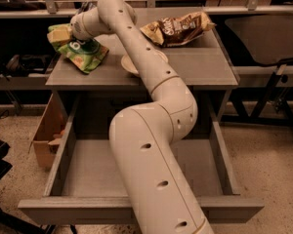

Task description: Pick green rice chip bag from top drawer and place on counter

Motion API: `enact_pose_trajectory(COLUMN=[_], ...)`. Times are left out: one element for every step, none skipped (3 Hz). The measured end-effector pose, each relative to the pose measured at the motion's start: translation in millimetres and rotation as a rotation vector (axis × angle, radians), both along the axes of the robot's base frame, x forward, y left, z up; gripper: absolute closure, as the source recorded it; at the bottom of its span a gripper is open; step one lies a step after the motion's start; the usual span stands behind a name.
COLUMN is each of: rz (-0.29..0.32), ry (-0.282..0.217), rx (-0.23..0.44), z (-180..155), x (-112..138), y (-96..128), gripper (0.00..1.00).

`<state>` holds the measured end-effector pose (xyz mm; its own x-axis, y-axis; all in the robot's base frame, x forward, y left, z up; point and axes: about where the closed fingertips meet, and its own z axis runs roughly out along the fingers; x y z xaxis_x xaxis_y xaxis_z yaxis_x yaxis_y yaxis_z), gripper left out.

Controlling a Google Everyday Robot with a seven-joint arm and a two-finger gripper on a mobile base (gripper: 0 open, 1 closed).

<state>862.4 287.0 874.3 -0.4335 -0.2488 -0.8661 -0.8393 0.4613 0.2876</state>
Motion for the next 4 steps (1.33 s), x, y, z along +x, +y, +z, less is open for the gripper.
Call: enact_pose_trajectory(rz=[0.001, 0.001, 0.002, 0.002], ry=[0.015, 0.015, 0.015, 0.015], rx=[0.001, 0.001, 0.001, 0.001], z=[-1.4, -1.4, -1.4, -1.4], x=[-0.8, -0.8, -0.8, -0.8], y=[0.7, 0.8, 0.8, 0.8], gripper=[1.00, 0.82, 0.57, 0.36])
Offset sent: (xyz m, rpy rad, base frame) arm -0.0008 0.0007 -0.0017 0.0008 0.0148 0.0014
